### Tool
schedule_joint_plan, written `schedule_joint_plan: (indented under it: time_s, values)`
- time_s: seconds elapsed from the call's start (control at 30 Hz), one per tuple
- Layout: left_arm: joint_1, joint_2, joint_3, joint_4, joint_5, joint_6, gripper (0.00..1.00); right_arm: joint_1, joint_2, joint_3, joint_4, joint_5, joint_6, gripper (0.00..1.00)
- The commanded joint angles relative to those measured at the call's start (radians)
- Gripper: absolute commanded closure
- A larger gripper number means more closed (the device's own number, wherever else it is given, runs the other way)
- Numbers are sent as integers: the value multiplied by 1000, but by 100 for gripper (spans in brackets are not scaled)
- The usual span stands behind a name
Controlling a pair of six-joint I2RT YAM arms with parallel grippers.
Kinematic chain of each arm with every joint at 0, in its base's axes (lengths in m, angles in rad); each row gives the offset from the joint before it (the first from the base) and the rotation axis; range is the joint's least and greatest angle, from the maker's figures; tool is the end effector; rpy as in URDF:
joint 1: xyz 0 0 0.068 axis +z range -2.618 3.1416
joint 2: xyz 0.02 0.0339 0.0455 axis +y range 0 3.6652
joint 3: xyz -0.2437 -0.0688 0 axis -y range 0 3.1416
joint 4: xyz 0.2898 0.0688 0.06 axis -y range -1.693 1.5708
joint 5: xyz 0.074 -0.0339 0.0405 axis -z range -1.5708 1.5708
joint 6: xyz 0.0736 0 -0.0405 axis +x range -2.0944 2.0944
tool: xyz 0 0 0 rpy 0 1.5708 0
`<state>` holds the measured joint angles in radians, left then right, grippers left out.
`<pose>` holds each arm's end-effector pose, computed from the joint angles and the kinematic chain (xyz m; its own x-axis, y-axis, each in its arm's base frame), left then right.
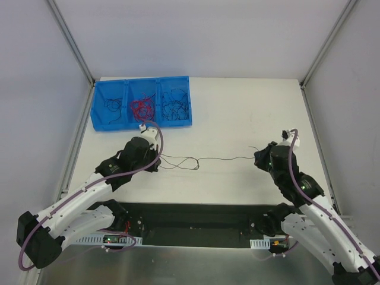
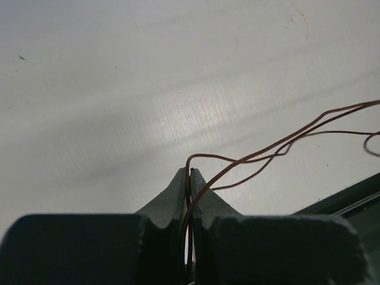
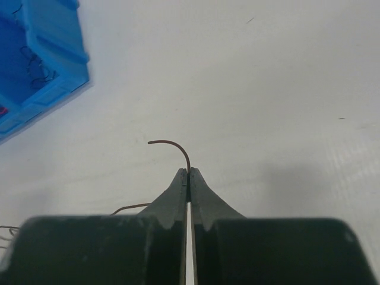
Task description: Untangle the cables
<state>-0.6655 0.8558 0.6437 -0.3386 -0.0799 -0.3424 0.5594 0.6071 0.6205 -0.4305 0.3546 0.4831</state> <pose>0.2252 -0.1693 0.2181 -0.5764 0.0270 -0.8167 0.3912 0.8866 -0.2468 0.2166 0.1055 0.2585 -0.4103 0.2571 -0.8750 -0.0429 0.9529 0.3001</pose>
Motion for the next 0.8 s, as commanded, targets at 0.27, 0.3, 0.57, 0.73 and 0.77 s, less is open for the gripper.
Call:
schedule_joint_plan:
  time_s: [0.27, 0.3, 0.57, 0.73, 0.77]
  values:
    - [12, 52, 37, -111, 113, 82, 100, -39, -150, 189, -405, 434, -81, 100]
    - [12, 75, 37, -112, 133, 79, 100, -39, -158, 200, -410, 446, -96, 100]
    - [12, 225, 56, -71, 324, 71, 100, -41, -152, 141, -258, 143, -179, 100]
    - [12, 296, 71, -57, 436, 86, 43, -41, -116, 74, -180, 11, -166, 100]
    - [12, 287, 65, -56, 445, 89, 37, -41, -115, 71, -174, 4, -164, 100]
